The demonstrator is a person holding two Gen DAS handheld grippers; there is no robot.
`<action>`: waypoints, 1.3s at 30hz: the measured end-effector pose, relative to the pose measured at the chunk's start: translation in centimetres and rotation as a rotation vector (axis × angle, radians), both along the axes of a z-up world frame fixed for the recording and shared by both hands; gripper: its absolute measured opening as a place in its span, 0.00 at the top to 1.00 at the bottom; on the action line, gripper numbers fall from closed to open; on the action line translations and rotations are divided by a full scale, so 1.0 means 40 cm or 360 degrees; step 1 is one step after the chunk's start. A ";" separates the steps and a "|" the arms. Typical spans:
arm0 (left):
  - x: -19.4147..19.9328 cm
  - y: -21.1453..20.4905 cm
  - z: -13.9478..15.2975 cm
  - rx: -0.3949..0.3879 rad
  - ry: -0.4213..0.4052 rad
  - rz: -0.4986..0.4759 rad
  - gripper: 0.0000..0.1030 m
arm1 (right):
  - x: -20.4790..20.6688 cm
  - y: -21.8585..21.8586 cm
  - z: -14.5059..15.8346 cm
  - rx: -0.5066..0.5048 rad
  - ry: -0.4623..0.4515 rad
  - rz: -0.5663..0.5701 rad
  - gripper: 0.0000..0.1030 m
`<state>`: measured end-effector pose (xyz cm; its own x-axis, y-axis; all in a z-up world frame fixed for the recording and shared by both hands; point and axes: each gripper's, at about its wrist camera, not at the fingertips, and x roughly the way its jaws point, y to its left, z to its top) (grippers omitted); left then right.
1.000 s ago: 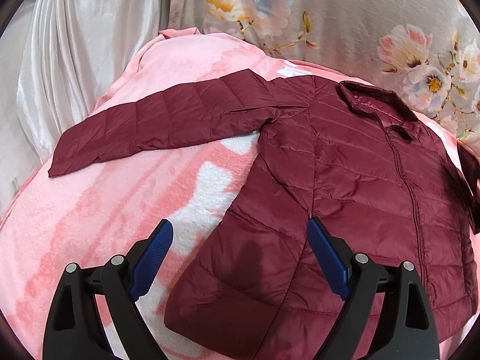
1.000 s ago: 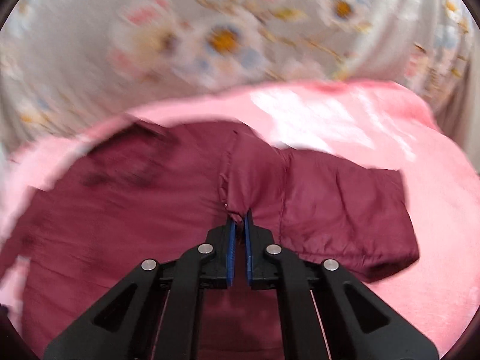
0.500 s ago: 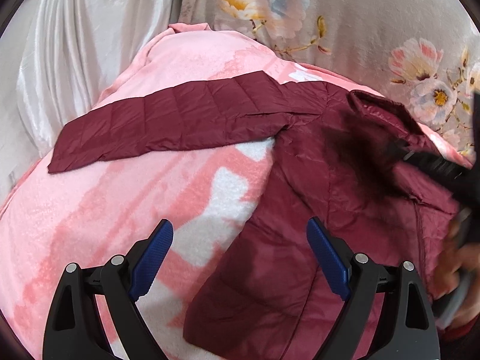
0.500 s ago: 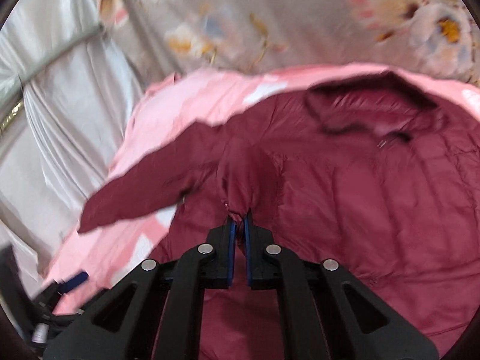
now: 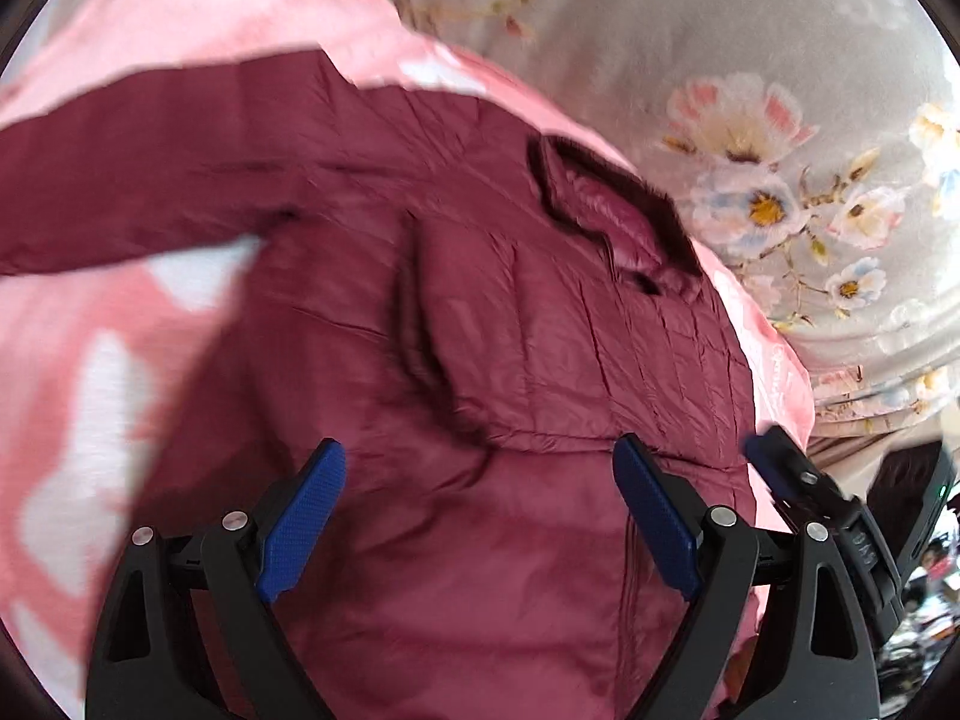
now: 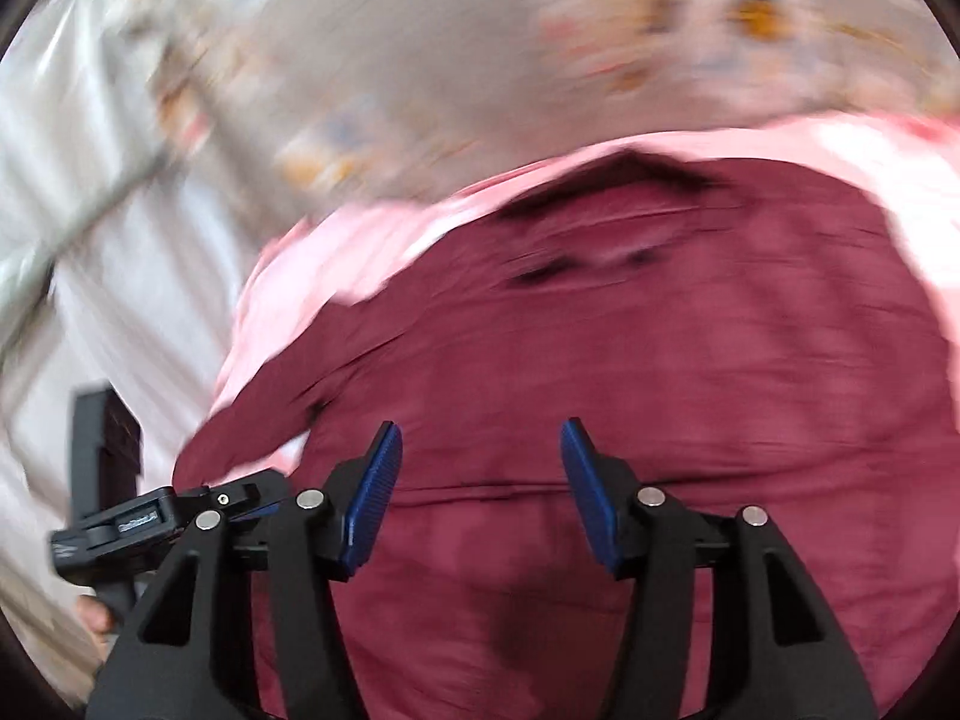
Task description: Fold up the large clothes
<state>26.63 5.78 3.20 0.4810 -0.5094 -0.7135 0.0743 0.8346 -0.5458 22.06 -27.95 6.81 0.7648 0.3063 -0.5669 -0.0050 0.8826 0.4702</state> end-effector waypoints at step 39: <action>0.095 -0.087 -0.076 0.0458 -0.0121 0.0103 0.98 | 0.031 -0.467 -0.146 0.0563 0.0180 -0.0583 0.51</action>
<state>30.42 2.28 0.16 0.5636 -0.2583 -0.7846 0.0477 0.9584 -0.2813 23.31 -46.61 0.98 0.7978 0.2177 -0.5623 0.3425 0.6039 0.7197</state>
